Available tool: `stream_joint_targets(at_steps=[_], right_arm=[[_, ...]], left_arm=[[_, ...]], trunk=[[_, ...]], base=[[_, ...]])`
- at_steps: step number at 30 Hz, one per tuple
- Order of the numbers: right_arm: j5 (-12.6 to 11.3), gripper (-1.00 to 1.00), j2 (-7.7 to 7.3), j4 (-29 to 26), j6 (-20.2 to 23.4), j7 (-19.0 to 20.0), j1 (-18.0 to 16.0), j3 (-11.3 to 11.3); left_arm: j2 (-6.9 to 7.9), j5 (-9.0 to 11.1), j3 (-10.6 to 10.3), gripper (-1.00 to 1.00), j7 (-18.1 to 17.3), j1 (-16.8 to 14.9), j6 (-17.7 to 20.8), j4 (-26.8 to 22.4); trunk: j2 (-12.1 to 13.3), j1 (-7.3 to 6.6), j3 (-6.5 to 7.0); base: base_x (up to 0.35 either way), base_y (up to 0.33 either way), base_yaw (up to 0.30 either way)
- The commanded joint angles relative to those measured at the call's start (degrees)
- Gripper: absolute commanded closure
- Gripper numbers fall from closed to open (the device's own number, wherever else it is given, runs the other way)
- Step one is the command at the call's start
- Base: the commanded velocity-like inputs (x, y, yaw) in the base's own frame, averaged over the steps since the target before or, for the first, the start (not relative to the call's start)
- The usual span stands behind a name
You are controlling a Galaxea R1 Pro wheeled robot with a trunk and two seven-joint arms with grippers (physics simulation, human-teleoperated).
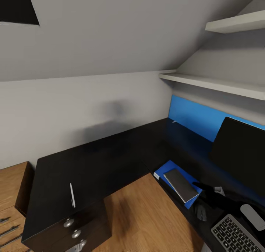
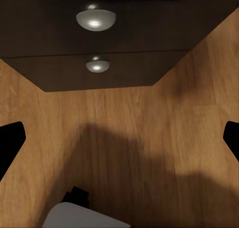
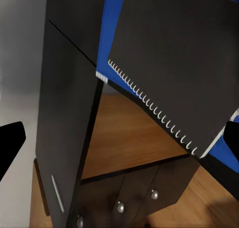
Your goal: In the bedroom, organize the workspace by keeping the computer under the desk, ensuring the monitor is on the desk, placing the keyboard on the desk next to the monitor, placing the mouse on the desk next to the keyboard, moving the folder from the swivel chair onto the desk next to the mouse, stacking the notebook on top of the folder with the pen on top of the notebook, and positioning the swivel chair next to the desk.
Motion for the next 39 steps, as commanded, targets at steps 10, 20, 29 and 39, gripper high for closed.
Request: stream_joint_targets(at_steps=[10, 20, 29, 39], right_arm=[[-0.2, -1.0, -0.11, -2.7, 0.1, 1.7, -0.1, 0.3], [1.4, -1.0, -0.15, -7.0, 0.1, 2.0, -0.1, 0.4], [12.0, -1.0, 0.07, -13.3, 0.2, 0.0, -0.1, 2.2], [26.8, -1.0, 5.69, -21.6, 0.2, -5.0, -0.1, 2.3]], left_arm=[[-0.03, 0.6, 0.1, -1.0, 0.1, 0.0, -0.1, 0.0], [-0.03, 0.6, 0.0, -1.0, 0.1, 0.0, 0.0, 0.0], [-0.03, 0.6, 0.0, -1.0, 0.1, 0.0, 0.0, 0.0], [-0.03, 0.6, -0.1, -1.0, 0.1, 0.0, -0.1, 1.4]], trunk=[[-0.1, 0.01, -0.09], [-0.1, 0.01, -0.09], [-0.1, 0.01, -0.09], [-0.1, 0.01, -0.09]], base=[[-0.014, 0.0, 0.0], [0.0, 0.0, 0.0], [0.0, 0.0, 0.0], [0.0, 0.0, 0.0]])
